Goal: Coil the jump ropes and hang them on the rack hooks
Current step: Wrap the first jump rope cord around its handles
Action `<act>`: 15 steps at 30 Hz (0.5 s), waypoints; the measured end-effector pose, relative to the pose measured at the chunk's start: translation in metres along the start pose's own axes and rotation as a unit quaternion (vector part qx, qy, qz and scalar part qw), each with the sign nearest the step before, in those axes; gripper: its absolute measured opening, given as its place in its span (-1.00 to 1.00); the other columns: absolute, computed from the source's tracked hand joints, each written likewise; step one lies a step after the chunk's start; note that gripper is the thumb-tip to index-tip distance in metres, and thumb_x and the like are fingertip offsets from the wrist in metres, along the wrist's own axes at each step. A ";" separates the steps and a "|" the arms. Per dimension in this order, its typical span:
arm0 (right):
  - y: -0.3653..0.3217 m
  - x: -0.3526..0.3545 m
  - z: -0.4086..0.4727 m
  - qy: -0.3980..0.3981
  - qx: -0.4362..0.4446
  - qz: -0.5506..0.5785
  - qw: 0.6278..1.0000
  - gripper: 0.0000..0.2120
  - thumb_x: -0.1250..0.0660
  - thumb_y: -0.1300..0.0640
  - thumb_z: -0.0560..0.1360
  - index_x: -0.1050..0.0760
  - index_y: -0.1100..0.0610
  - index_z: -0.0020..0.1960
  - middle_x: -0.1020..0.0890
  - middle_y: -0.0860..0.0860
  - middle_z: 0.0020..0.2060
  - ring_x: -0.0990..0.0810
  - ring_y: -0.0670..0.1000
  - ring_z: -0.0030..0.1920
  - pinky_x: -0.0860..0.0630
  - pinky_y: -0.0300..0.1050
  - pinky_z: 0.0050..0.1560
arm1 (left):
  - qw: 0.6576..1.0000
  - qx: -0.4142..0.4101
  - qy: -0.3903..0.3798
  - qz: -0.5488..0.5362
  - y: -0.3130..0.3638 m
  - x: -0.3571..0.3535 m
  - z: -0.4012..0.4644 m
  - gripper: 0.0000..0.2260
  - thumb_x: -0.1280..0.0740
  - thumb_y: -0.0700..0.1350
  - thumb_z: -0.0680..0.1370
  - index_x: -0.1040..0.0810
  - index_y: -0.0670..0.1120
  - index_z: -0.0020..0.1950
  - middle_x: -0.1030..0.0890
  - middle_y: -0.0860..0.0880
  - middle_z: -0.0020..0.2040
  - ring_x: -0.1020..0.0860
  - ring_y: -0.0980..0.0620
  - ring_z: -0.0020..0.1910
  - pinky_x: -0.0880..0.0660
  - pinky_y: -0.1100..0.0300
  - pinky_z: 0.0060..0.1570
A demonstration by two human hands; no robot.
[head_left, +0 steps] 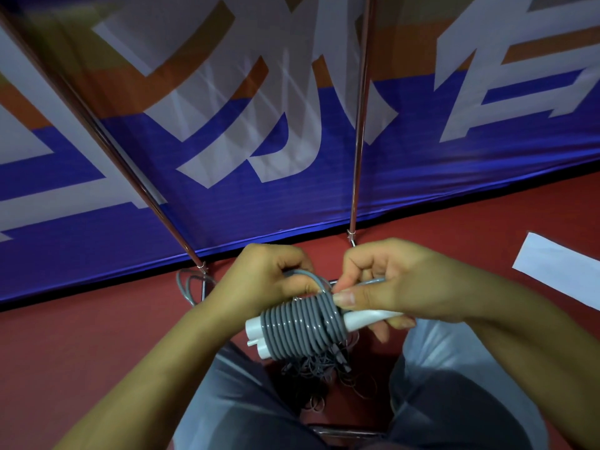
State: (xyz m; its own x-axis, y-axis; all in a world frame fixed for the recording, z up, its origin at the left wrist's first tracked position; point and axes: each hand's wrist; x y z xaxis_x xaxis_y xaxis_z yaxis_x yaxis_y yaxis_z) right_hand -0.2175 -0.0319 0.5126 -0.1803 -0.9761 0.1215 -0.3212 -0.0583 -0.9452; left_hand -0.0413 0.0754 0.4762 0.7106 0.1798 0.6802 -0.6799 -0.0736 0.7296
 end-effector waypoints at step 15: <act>0.032 -0.008 0.024 0.013 -0.095 -0.128 0.987 -0.84 -0.36 0.06 0.51 -0.41 0.09 -0.14 -0.57 0.02 -0.55 -0.37 -0.06 -0.61 -0.29 -0.12 -0.46 | 0.999 0.023 -0.043 0.020 -0.014 -0.013 0.000 -0.63 -0.48 -0.18 0.42 -0.38 0.01 -0.48 -0.37 0.10 -0.53 -0.31 0.20 -0.50 -0.23 0.35 -0.46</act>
State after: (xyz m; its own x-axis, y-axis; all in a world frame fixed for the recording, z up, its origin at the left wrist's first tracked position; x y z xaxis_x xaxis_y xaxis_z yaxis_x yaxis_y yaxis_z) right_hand -0.2042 -0.0309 0.4741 -0.0927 -0.9286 0.3593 -0.5274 -0.2603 -0.8088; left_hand -0.0411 0.0745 0.4578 0.6976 0.0912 0.7106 -0.6999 -0.1249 0.7032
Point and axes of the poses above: each hand's wrist, its own z-axis towards the middle knuckle, its own x-axis out of the back of the hand, y = z × x
